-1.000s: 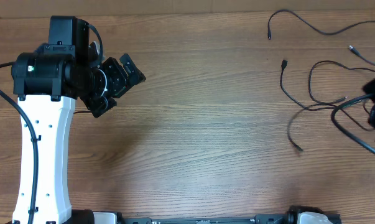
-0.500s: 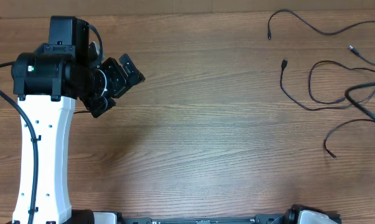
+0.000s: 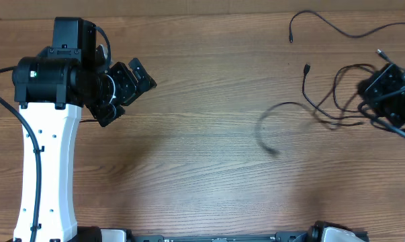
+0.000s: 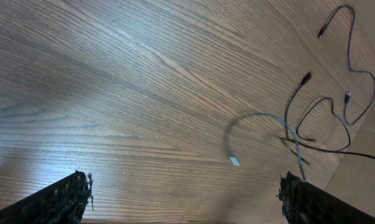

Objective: Untangle cables
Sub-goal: 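Lay the black cable down at the right side with the right gripper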

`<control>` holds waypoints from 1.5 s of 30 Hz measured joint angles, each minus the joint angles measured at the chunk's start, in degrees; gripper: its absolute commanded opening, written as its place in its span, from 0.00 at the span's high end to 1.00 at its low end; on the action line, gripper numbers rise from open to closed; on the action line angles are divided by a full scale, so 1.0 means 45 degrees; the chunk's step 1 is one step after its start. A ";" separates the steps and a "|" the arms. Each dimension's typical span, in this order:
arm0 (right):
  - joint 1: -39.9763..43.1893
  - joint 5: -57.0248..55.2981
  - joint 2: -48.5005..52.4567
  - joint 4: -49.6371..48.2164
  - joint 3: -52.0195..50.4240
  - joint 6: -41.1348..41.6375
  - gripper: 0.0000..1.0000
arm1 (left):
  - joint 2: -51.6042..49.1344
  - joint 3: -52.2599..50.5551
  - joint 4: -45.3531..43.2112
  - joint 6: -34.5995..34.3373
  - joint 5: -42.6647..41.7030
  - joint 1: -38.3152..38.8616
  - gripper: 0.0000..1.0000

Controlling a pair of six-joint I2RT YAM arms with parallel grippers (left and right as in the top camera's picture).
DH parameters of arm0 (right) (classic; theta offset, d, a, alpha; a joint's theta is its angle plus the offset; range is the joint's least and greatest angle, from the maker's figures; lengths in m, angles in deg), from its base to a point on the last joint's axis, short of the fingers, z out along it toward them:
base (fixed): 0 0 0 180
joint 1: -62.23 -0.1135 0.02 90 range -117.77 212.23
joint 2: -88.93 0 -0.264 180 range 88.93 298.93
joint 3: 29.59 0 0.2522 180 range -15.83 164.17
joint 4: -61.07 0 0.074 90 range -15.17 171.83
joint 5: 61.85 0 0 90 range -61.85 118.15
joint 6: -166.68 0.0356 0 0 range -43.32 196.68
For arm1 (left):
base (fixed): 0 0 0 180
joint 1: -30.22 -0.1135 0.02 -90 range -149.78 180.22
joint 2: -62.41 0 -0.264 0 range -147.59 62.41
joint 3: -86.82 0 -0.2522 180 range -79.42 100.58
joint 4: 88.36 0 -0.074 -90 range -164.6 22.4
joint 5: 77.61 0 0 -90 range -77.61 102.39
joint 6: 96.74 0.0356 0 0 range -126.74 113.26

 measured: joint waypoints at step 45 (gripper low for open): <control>0.4070 -0.5717 0.0986 -0.0379 -0.2293 0.0738 0.96 | 0.0000 0.0000 -0.0049 0.0000 0.0287 0.0000 0.00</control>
